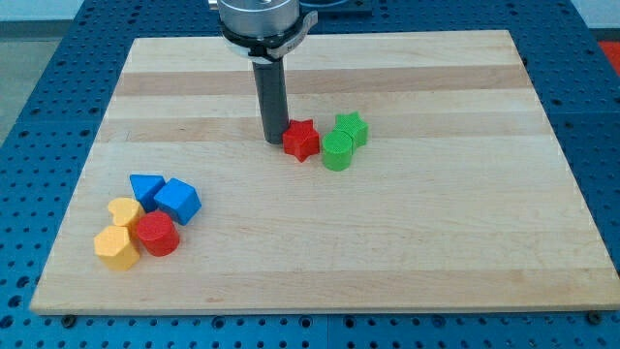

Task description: Push the red star to the center of the board

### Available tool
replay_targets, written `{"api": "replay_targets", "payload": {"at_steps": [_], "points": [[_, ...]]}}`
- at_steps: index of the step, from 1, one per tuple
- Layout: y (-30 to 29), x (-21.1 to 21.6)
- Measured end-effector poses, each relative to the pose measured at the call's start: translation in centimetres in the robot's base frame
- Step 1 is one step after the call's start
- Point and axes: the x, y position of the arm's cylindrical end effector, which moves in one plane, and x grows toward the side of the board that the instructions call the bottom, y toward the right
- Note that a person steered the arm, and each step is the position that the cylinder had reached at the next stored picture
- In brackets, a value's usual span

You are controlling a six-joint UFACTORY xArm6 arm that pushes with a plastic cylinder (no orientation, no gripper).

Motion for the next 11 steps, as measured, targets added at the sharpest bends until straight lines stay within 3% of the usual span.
{"api": "replay_targets", "payload": {"at_steps": [2,4,11], "points": [[-2.0,0.2],[-2.2,4.2],[1.9,3.4]]}}
